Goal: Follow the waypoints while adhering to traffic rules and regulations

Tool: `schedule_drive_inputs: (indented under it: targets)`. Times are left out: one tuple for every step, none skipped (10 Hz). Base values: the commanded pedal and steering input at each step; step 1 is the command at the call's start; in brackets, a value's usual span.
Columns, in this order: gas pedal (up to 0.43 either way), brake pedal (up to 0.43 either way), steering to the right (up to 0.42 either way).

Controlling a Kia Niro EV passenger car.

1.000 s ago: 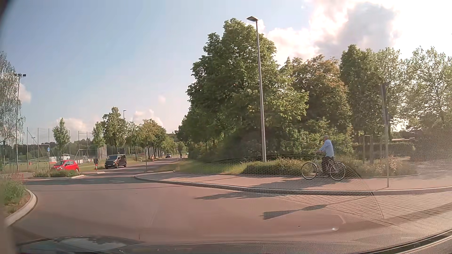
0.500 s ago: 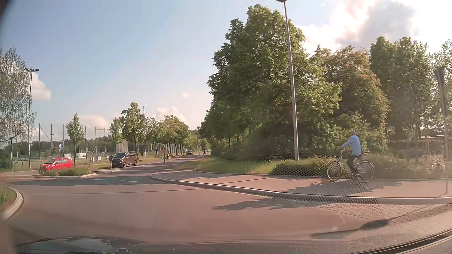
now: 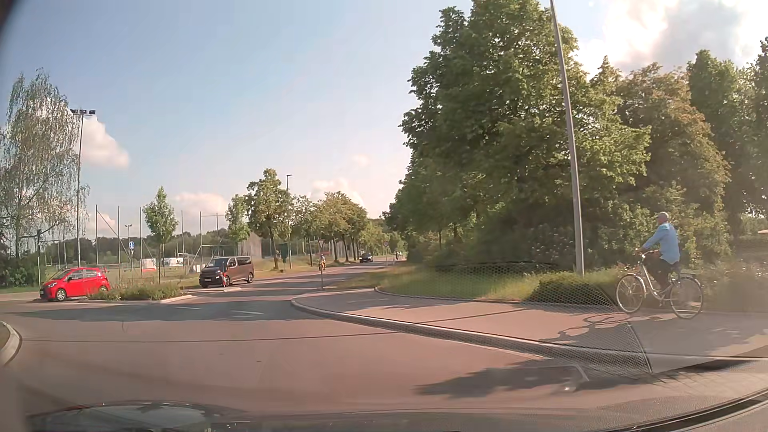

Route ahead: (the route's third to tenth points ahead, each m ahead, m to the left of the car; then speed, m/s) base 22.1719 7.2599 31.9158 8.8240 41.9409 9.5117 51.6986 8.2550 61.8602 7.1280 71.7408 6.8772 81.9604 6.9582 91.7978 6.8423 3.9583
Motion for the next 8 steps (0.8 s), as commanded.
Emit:
schedule_drive_inputs:
  targets:
    - [0.0, 0.012, -0.204]
    - [0.0, 0.012, -0.2]
    - [0.0, 0.012, -0.2]
    - [0.0, 0.012, -0.2]
    - [0.0, 0.012, -0.203]
    - [0.0, 0.012, -0.21]
    - [0.0, 0.012, -0.216]
    - [0.0, 0.012, -0.22]
